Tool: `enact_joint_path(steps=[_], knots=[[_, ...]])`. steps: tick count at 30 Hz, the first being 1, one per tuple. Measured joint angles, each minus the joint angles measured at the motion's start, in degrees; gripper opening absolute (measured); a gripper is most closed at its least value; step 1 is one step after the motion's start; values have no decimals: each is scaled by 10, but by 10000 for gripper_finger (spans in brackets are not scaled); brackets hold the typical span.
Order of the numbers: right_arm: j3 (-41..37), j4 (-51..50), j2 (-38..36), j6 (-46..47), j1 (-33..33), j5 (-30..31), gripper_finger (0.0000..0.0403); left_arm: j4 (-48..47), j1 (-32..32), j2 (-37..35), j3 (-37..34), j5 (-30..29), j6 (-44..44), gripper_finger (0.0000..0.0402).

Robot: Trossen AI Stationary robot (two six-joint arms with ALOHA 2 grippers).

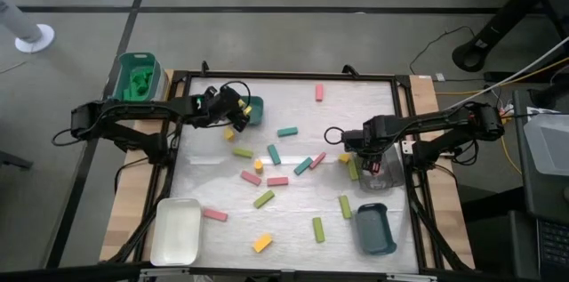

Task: Sort blocks
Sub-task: Put the yellow block into the green bin

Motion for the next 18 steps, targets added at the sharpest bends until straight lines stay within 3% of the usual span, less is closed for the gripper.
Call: enact_joint_path(steps=[10, 18], knots=[[-102, -2, 0, 72, 0, -39, 185, -3, 0, 0, -6, 0, 43, 127], [-120, 28, 0, 103, 0, -91, 185, -1, 11, 0, -6, 0, 43, 127]])
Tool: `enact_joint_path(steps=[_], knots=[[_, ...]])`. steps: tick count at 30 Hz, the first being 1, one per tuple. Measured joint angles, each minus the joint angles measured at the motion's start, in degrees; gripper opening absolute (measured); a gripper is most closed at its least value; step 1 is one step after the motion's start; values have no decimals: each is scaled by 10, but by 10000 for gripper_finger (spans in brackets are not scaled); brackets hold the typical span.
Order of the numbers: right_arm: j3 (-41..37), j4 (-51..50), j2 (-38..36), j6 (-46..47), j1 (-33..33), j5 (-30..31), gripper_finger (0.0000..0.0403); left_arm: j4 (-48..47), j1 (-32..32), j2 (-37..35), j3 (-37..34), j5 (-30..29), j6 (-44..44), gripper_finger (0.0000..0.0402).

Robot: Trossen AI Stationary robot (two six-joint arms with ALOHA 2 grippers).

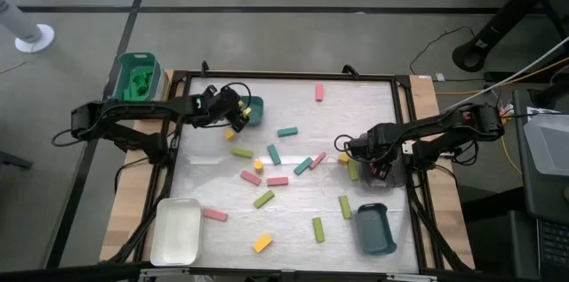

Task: Sort blocks
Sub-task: Put the yellow block into the green bin

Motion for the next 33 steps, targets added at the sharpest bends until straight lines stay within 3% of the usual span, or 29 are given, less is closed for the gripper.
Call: enact_joint_path(steps=[6, 11, 23, 27, 33], knots=[[0, 1, 0, 36, 0, -13, 185, 1, 18, 13, 0, 0, -6, 127], [0, 5, 0, 105, 0, -64, 185, 1, 35, 47, 0, 0, -50, 127], [18, -13, 0, 102, 0, -72, 185, 46, 49, 88, 0, -1, -11, 128], [63, -63, 0, 88, 0, -44, 185, 43, 49, 88, 0, 0, -17, 148], [152, -171, 0, 86, 0, 53, 185, 43, 49, 88, 0, 1, -42, 201]])
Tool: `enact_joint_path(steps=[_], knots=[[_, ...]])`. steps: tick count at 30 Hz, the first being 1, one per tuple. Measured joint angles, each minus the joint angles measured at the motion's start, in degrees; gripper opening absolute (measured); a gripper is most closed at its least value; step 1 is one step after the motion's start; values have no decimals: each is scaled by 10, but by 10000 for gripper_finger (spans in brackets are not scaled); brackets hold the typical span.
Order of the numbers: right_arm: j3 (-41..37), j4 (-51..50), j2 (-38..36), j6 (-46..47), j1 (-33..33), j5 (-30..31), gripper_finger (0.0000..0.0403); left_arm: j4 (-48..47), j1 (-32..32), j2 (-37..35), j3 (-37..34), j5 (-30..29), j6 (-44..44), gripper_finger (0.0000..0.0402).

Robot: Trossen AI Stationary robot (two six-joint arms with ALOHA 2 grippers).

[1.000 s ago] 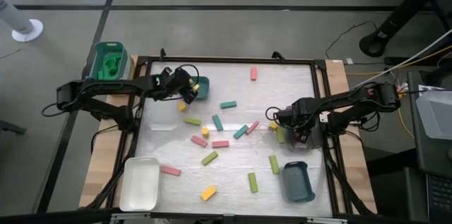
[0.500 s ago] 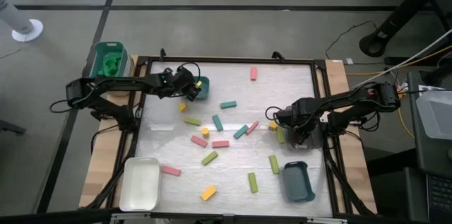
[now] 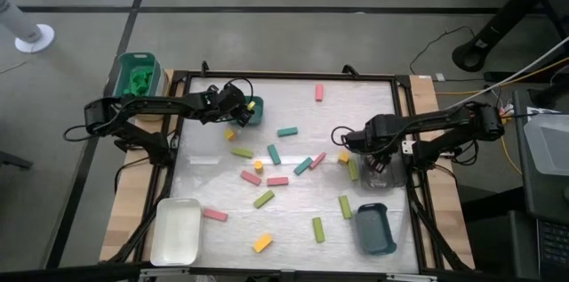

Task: Sort blocks
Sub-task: Put the yellow block into the green bin, then put the pink block into the black bin

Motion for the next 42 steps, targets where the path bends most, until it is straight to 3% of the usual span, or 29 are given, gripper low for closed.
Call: enact_joint_path(steps=[5, 10, 20, 26, 32, 42], knots=[[60, 29, 0, 0, 0, 145, 185, 0, 0, 0, 0, 1, -5, 212], [87, 161, 0, -3, -12, 283, 185, 0, -5, -2, 0, 2, 7, 207], [88, 461, 2, -77, -156, 220, 185, 0, -5, -2, 0, 24, 7, 206], [88, 542, 2, -70, -226, 215, 185, 0, -5, -2, 0, 24, 5, 205], [77, 631, 34, -45, -254, 195, 185, 0, -5, -2, 0, 24, 5, 205], [76, 731, 171, -37, -258, 199, 185, 0, -5, -2, 0, 24, 5, 205]])
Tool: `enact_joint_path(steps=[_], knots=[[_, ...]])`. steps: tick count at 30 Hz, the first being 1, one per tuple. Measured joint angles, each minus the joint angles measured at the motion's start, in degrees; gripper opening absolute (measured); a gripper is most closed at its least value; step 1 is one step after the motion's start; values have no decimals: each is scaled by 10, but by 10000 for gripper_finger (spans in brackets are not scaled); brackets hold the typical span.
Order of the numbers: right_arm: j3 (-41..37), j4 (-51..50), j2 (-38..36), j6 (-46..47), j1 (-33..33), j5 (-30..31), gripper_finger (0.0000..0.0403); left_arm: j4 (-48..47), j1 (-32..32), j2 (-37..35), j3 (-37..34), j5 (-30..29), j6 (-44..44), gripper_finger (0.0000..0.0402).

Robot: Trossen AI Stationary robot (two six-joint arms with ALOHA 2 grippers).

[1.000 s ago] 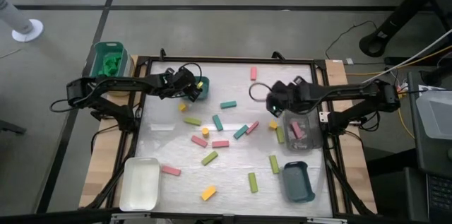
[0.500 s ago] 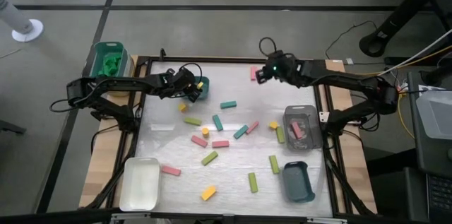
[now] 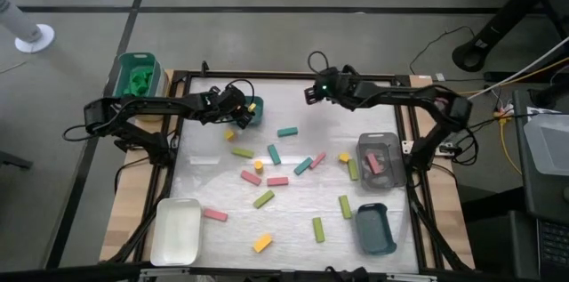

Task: Sort blocks
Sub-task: Put the pink block into the black bin

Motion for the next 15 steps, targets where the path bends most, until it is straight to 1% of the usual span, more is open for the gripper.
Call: enact_joint_path(steps=[5, 10, 15], knots=[[0, 1, 45, 53, -16, -6, 186, 0, -1, 0, 0, 1, -8, 205], [1, 15, 80, 73, -35, -16, 185, 0, -2, 0, 0, 1, -11, 205], [1, 28, 115, 88, -51, -61, 185, 0, -2, 0, 0, 2, -12, 205]])
